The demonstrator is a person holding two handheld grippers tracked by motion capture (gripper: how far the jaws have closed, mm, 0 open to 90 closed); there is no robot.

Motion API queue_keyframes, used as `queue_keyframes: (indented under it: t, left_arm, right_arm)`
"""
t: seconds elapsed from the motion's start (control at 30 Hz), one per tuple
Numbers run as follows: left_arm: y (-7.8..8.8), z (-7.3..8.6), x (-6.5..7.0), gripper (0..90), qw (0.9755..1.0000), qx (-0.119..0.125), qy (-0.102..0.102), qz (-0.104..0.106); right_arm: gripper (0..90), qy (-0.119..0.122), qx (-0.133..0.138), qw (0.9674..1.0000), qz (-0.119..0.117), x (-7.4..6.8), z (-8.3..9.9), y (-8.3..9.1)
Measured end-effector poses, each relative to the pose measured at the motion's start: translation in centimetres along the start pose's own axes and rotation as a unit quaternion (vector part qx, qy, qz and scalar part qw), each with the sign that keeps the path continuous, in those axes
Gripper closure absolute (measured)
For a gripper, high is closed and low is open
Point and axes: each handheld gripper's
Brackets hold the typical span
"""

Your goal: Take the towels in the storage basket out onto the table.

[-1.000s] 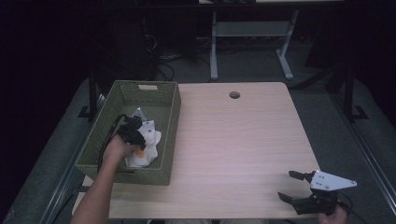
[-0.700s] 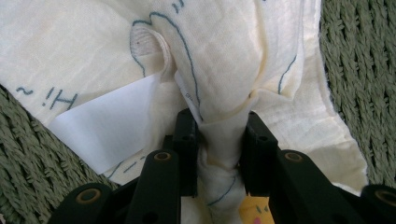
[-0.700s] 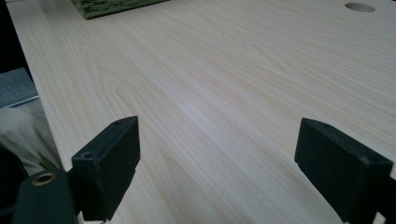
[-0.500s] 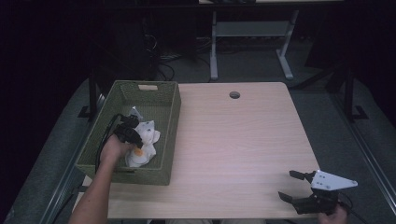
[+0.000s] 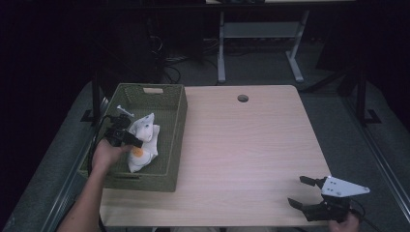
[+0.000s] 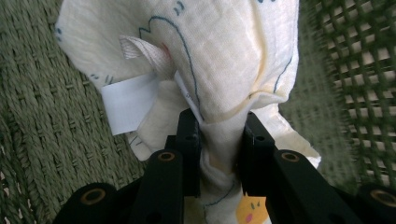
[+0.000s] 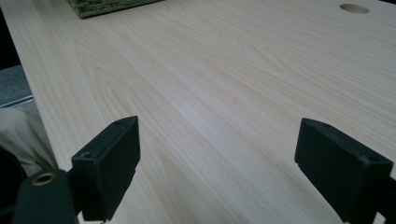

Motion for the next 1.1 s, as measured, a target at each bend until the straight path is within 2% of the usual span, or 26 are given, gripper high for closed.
queue_keyframes:
  t: [0.07,0.1,0.17,0.23,0.4,0.53,0.67,0.83,0.93,1.07,1.1]
  left_arm:
    - [0.6,0.1,0.0,73.3,0.9998,0.019,0.004,0.007]
    - [0.6,0.1,0.0,73.3,0.9998,0.019,0.004,0.007]
    - [1.3,0.2,-0.1,73.3,0.9989,0.040,0.007,0.023]
    - [1.6,0.3,0.0,73.3,0.9978,0.050,0.014,0.040]
    - [2.1,0.3,0.1,73.3,0.9954,0.068,0.021,0.063]
    - [2.4,0.3,0.2,73.2,0.9956,0.071,0.016,0.060]
    - [2.8,0.5,0.1,73.2,0.9939,0.083,0.019,0.070]
    - [3.3,0.7,-0.1,73.2,0.9907,0.099,0.030,0.088]
    - [3.6,0.8,-0.1,73.2,0.9908,0.102,0.023,0.086]
    - [3.8,1.0,-0.3,73.2,0.9898,0.107,0.025,0.090]
    - [3.9,1.0,-0.3,73.2,0.9888,0.112,0.029,0.094]
  right_arm:
    - [13.8,0.000,0.001,1.0000,0.001,0.0,0.0,0.0]
    - [13.8,-0.001,0.001,1.0000,0.001,0.0,0.0,0.0]
    - [13.8,-0.002,0.001,1.0000,0.001,0.0,0.0,0.0]
    - [13.8,-0.001,0.002,1.0000,0.001,0.0,0.0,0.0]
    - [13.8,-0.004,0.003,1.0000,0.003,0.0,0.0,0.1]
    - [13.8,-0.004,0.004,1.0000,0.004,0.0,0.0,0.2]
    - [13.8,-0.001,0.007,1.0000,0.005,0.0,-0.1,0.2]
    - [13.8,-0.002,0.008,1.0000,0.005,0.0,-0.1,0.2]
    - [13.8,-0.002,0.009,0.9999,0.006,0.0,-0.1,0.2]
    - [13.8,-0.003,0.009,0.9999,0.006,0.0,-0.1,0.3]
    - [13.8,-0.002,0.010,0.9999,0.006,0.0,-0.1,0.2]
Point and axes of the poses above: each handheld gripper's, and its own axes: y roughly backward along the jaws, z roughly out of its underside, x roughly to its right, and after that the axes turned 2 degrees about -z, right-handed
